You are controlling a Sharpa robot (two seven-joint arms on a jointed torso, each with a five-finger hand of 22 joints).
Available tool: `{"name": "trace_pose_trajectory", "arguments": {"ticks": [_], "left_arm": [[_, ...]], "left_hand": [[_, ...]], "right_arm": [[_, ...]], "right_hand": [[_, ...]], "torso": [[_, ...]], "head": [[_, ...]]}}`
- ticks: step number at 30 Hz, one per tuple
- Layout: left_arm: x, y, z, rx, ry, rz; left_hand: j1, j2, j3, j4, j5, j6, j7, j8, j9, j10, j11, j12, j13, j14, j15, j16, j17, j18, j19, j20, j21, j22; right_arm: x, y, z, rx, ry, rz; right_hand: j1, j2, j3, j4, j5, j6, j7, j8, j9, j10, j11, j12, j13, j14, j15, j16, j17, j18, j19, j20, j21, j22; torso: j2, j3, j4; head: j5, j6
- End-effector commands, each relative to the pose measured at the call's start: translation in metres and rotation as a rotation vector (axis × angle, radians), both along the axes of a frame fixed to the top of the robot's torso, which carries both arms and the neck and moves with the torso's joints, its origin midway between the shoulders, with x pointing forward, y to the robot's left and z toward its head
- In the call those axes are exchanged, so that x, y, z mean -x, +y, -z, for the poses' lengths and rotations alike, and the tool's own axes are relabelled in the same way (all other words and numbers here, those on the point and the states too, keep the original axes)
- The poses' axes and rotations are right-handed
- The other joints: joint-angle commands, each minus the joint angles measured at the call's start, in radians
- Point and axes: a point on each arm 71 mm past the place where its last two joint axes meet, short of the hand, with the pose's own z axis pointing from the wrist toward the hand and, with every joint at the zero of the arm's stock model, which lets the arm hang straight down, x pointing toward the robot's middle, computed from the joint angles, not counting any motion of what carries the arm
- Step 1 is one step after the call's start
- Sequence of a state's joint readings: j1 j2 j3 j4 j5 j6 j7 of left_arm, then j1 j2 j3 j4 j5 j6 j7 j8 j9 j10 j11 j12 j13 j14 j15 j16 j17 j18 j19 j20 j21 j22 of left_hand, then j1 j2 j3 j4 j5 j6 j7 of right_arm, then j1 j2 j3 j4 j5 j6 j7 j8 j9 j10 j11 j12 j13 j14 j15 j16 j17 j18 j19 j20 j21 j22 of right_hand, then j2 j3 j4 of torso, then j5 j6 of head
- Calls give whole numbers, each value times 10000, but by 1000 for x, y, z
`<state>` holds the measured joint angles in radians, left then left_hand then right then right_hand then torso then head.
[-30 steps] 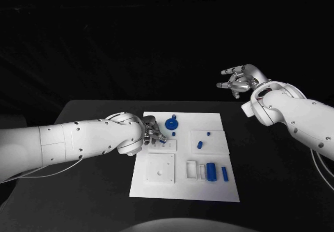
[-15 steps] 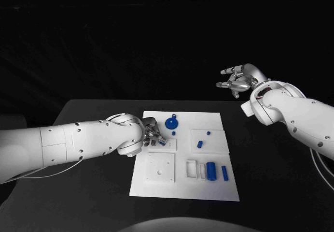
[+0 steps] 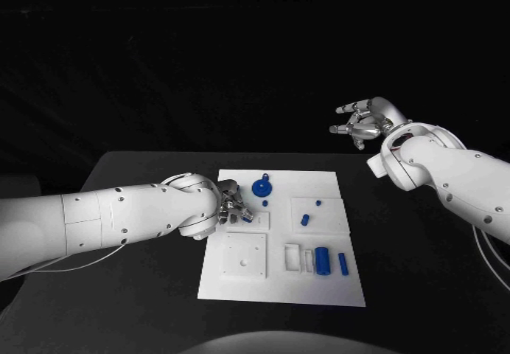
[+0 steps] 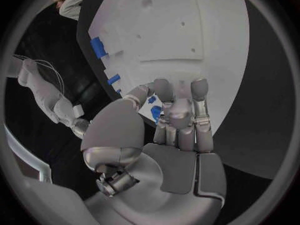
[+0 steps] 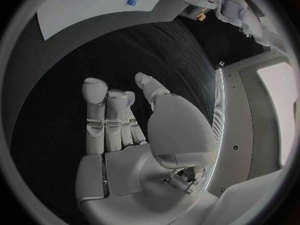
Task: Assemble the parts on the task board
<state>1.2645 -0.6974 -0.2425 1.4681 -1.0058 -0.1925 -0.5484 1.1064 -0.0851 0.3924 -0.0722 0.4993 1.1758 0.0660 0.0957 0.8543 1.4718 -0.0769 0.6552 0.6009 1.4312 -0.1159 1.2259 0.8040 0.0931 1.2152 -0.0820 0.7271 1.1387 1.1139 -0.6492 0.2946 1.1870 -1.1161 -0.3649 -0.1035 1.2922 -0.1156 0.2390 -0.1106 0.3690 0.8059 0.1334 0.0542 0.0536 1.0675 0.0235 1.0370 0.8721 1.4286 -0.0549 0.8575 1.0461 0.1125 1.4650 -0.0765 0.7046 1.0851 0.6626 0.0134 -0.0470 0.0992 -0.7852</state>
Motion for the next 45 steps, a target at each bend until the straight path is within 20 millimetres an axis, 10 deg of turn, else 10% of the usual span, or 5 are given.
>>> {"name": "trace_pose_trajectory", "arguments": {"ticks": [1,45], "left_arm": [[2,-2,2,-149,193,168],[-2,-13,6,-212,531,393]], "left_hand": [[21,128,667,-609,48,1137,-901,19,7,395,-41,50,-19,68,18,-22,0,140,-1,48,-63,26],[-247,399,699,-745,-55,1398,-1038,228,916,391,-91,276,-44,108,25,213,304,377,161,327,-441,640]], "right_arm": [[0,1,0,33,65,-113],[-3,4,4,116,279,-129]], "right_hand": [[-80,-11,-47,-20,34,32,40,6,17,-53,-10,-51,-9,29,13,-65,-3,201,501,19,-40,-4],[-77,-32,25,-34,270,-16,46,4,15,-83,-11,-74,-37,22,10,-91,-10,211,499,19,-76,-1]], "torso": [[0,3,0],[5,1,-1]], "head": [[-2,0],[-35,-31]]}}
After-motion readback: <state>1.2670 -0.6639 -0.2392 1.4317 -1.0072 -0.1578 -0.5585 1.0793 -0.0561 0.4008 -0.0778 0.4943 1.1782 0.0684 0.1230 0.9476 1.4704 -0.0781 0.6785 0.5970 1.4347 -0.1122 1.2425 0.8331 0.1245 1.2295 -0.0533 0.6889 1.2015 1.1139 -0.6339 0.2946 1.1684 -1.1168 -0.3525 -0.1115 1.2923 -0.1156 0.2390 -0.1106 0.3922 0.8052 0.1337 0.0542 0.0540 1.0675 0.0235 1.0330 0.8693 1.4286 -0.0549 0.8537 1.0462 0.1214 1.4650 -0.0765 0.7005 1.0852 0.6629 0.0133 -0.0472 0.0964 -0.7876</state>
